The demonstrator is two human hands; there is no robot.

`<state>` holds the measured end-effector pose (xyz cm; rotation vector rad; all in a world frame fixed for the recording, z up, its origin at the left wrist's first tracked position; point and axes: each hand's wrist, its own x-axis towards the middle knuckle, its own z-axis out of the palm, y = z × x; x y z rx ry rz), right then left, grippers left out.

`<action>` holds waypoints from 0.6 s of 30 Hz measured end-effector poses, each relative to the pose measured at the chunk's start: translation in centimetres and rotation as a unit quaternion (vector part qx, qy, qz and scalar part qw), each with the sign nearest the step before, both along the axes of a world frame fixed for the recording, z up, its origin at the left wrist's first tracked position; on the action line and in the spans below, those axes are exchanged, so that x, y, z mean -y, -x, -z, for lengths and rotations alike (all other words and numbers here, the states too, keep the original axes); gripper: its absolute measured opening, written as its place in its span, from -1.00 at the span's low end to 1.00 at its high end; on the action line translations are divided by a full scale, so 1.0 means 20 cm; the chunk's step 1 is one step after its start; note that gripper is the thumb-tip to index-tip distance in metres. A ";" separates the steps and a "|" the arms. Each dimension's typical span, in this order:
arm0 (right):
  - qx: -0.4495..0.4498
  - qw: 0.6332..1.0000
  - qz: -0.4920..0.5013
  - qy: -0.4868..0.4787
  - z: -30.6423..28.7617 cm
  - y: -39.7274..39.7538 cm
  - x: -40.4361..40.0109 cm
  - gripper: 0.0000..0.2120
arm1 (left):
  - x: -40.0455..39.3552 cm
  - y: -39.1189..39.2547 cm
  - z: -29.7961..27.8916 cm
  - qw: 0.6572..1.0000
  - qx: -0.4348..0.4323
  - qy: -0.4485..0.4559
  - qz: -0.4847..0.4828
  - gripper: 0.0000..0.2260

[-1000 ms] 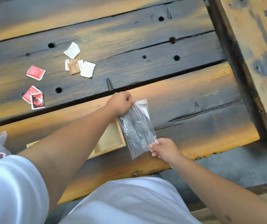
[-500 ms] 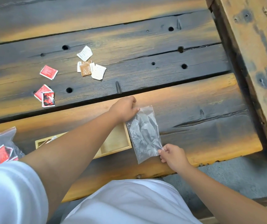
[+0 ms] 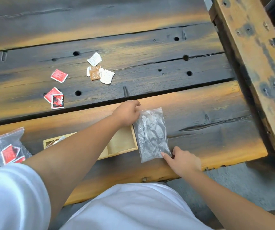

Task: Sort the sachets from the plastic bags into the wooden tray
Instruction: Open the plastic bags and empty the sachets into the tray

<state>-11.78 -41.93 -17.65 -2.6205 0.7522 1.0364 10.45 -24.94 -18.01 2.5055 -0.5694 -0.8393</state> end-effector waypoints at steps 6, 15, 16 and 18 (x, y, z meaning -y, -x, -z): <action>0.077 0.995 0.067 0.015 -0.01 -0.04 0.01 -0.44 | -0.26 0.11 -0.12 0.997 0.073 -0.019 -0.020 -0.39; 0.170 0.984 -0.026 0.046 -0.10 -0.22 -0.32 -0.22 | -1.01 0.38 -0.27 0.982 0.129 -0.077 -0.113 -0.29; 0.178 0.982 -0.049 0.042 -0.11 -0.25 -0.39 -0.22 | -1.11 0.41 -0.29 0.980 0.130 -0.085 -0.126 -0.29; 0.187 0.977 -0.098 0.029 -0.13 -0.30 -0.55 -0.22 | -1.30 0.47 -0.32 0.974 0.134 -0.098 -0.156 -0.29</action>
